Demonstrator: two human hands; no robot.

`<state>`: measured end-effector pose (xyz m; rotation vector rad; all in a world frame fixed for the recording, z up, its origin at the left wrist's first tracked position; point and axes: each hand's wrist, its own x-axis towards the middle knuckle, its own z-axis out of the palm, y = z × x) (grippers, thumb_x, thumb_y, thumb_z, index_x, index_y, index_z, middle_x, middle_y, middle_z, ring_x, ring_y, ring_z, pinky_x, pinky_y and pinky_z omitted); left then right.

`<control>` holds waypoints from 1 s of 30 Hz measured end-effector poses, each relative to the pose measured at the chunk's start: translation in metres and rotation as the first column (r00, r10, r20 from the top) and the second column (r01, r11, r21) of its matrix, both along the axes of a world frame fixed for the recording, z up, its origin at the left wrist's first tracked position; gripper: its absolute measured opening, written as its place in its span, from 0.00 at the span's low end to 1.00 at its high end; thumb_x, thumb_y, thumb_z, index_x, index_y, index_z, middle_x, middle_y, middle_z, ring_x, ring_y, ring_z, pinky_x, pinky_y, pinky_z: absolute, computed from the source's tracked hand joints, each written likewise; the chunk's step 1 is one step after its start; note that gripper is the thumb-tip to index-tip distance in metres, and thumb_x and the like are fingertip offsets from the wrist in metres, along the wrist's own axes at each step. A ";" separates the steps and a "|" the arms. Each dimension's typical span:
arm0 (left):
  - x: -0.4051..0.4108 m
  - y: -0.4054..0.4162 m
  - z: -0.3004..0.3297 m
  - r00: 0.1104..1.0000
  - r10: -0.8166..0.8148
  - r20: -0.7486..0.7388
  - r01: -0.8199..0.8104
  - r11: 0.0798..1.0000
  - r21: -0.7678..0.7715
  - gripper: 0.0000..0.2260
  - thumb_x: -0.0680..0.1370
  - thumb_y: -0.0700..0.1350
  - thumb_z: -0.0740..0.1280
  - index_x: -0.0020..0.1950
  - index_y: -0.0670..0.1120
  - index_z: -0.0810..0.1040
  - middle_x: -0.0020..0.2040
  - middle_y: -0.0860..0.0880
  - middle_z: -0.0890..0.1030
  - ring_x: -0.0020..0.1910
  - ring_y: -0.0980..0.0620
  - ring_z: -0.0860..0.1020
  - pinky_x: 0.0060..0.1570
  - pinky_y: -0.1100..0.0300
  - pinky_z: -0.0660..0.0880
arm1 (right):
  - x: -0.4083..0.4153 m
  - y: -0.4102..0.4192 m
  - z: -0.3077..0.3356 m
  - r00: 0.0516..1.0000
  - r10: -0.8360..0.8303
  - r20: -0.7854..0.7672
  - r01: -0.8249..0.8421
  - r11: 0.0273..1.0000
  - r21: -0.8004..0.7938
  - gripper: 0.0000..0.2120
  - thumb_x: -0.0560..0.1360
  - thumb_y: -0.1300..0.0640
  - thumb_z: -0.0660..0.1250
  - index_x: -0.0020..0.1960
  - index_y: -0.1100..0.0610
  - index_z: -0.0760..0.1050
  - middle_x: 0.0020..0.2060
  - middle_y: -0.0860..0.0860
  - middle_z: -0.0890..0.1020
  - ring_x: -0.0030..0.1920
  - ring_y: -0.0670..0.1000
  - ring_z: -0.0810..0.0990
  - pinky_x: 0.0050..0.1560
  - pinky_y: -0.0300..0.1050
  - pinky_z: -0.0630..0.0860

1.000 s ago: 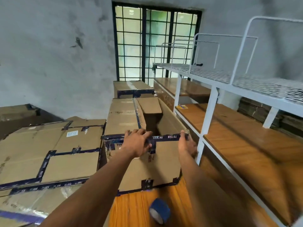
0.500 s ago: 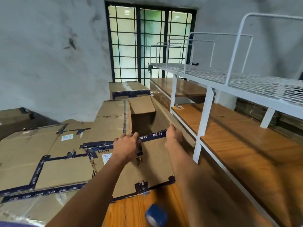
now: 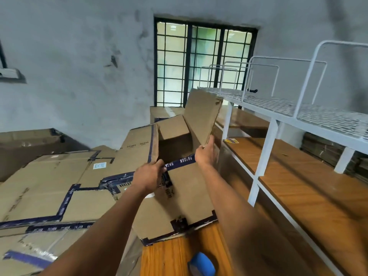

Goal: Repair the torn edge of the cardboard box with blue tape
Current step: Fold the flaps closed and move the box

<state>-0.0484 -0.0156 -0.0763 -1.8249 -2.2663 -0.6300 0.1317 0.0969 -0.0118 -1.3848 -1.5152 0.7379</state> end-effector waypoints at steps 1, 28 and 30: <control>0.002 0.001 0.000 1.000 -0.004 -0.006 0.004 1.000 0.002 0.11 0.88 0.57 0.56 0.62 0.53 0.72 0.58 0.47 0.82 0.46 0.48 0.74 0.46 0.50 0.73 | 0.003 -0.002 0.000 0.999 0.040 0.005 -0.040 0.999 0.020 0.30 0.85 0.59 0.59 0.84 0.43 0.56 0.75 0.54 0.72 0.71 0.59 0.75 0.61 0.52 0.73; 0.032 0.027 -0.039 0.834 0.294 0.467 -0.352 0.935 0.039 0.62 0.59 0.87 0.64 0.80 0.47 0.59 0.84 0.34 0.50 0.81 0.25 0.55 0.78 0.30 0.63 | 0.064 0.061 -0.090 0.971 -0.214 0.105 0.234 0.943 -0.236 0.40 0.74 0.56 0.76 0.78 0.59 0.58 0.78 0.56 0.54 0.74 0.67 0.64 0.70 0.65 0.71; 0.040 0.033 -0.034 0.846 0.268 0.460 -0.332 0.941 0.062 0.59 0.59 0.86 0.65 0.78 0.47 0.62 0.83 0.35 0.52 0.80 0.26 0.58 0.77 0.31 0.65 | 0.074 0.068 -0.087 0.972 -0.225 0.072 0.236 0.939 -0.249 0.40 0.73 0.58 0.77 0.77 0.58 0.58 0.76 0.57 0.56 0.71 0.65 0.68 0.67 0.63 0.74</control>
